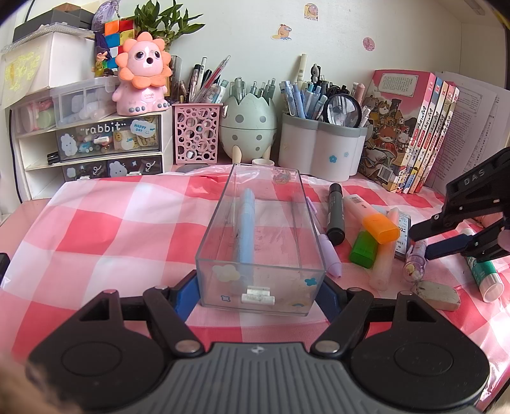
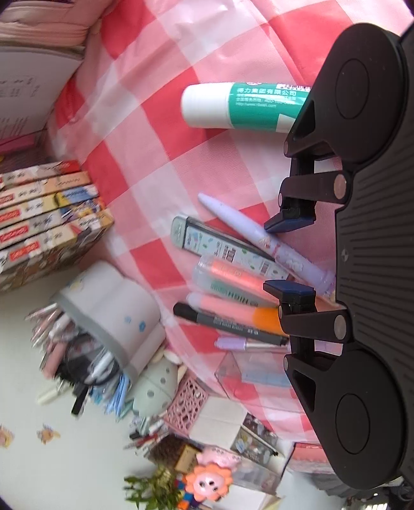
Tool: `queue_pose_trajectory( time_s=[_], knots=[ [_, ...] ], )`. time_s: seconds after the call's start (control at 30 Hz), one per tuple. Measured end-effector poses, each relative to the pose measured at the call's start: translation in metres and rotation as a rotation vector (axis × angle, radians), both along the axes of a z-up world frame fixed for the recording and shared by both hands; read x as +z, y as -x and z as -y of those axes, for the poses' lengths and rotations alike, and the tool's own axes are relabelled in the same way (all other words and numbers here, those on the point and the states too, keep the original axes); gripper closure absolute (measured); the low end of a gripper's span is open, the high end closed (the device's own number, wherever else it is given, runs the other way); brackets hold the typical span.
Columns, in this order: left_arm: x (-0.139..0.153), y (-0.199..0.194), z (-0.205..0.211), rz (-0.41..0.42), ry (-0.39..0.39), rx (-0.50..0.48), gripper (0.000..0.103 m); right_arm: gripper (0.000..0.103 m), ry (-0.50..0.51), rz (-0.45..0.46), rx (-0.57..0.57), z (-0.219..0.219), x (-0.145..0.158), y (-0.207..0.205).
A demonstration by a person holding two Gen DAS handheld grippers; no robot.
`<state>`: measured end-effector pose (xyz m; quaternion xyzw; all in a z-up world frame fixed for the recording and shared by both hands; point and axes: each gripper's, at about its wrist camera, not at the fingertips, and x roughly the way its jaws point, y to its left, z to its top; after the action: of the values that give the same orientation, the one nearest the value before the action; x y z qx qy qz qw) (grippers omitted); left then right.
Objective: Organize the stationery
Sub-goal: 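Move the right tool back and grasp the lavender pen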
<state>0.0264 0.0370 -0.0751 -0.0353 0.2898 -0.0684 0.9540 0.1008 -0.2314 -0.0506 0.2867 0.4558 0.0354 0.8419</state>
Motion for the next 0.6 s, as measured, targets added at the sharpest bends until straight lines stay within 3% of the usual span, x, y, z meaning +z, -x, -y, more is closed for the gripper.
queue_pose_trajectory(
  time_s=[0.1, 0.13, 0.23, 0.43, 0.6],
  knots=[
    [0.000, 0.000, 0.000, 0.000, 0.000, 0.000, 0.054, 0.076, 0.030, 0.016, 0.002, -0.005, 0.001, 0.000],
    [0.000, 0.000, 0.000, 0.000, 0.000, 0.000, 0.054, 0.082, 0.052, 0.022, 0.005, -0.008, 0.001, 0.000],
    [0.000, 0.000, 0.000, 0.000, 0.000, 0.000, 0.054, 0.083, 0.075, 0.044, 0.009, -0.012, 0.001, 0.002],
    [0.000, 0.000, 0.000, 0.000, 0.003, 0.000, 0.054, 0.088, -0.062, 0.029, -0.017, 0.003, -0.002, 0.005],
    [0.000, 0.000, 0.000, 0.000, 0.003, 0.000, 0.054, 0.091, -0.090, 0.052, -0.015, 0.006, 0.007, 0.008]
  ],
)
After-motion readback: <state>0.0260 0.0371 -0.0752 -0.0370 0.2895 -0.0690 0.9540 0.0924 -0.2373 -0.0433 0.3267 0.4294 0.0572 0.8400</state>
